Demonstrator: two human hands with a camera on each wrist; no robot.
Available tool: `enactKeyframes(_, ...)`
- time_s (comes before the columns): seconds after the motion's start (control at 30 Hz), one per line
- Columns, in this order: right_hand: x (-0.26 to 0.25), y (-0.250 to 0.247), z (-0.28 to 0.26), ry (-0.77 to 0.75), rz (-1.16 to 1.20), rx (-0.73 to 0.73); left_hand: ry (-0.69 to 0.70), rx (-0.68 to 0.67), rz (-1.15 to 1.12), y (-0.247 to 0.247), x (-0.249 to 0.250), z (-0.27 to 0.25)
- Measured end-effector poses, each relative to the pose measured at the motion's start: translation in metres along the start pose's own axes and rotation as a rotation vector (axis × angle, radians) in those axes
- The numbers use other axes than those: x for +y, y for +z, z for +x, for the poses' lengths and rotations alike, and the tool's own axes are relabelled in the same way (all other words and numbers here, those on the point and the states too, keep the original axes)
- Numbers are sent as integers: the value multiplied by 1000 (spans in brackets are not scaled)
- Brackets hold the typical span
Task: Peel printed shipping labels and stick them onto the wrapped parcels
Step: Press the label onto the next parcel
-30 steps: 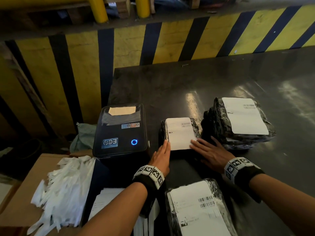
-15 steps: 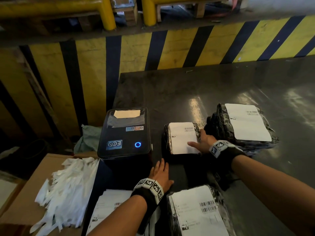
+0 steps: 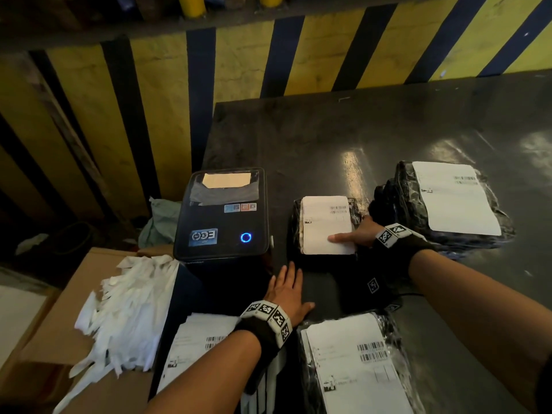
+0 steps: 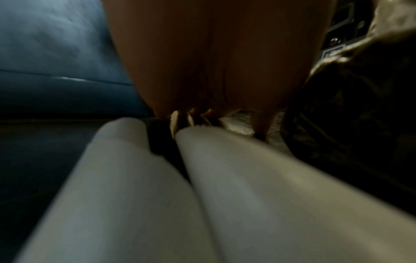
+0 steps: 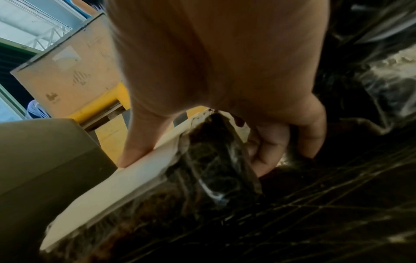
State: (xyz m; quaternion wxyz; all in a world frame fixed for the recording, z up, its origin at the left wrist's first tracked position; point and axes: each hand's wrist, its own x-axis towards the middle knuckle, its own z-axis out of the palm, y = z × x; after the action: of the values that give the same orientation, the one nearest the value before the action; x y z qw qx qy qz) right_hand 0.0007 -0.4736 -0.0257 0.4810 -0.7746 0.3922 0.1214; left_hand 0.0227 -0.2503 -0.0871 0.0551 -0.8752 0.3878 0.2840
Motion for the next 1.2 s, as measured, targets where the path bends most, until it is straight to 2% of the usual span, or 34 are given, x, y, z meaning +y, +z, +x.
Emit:
enactKeyframes(0.1, 11, -3, 20, -31, 58, 30, -1, -7, 0, 0, -1, 0)
enactKeyframes(0.3, -10, -6, -1, -176, 126, 91, 5, -20, -17, -2, -2, -1)
enactKeyframes(0.53, -23, -17, -17, -205, 159, 124, 18, -54, -46, -11, -4, -3)
enactKeyframes(0.7, -19, -34, -52, -238, 208, 205, 57, -51, -102, -24, -10, -15)
enactKeyframes(0.8, -10, -41, -88, -254, 422, 209, 60, 24, -157, -23, -13, -34)
enactKeyframes(0.9, 5, -40, -127, -252, 698, 132, 69, 180, -284, -16, -19, -59)
enactKeyframes(1.0, 28, -31, -163, -260, 841, 107, 74, 318, -344, 2, -18, -97)
enactKeyframes(1.2, 80, -1, -235, -225, 985, 152, 99, 471, -154, 71, 0, -175)
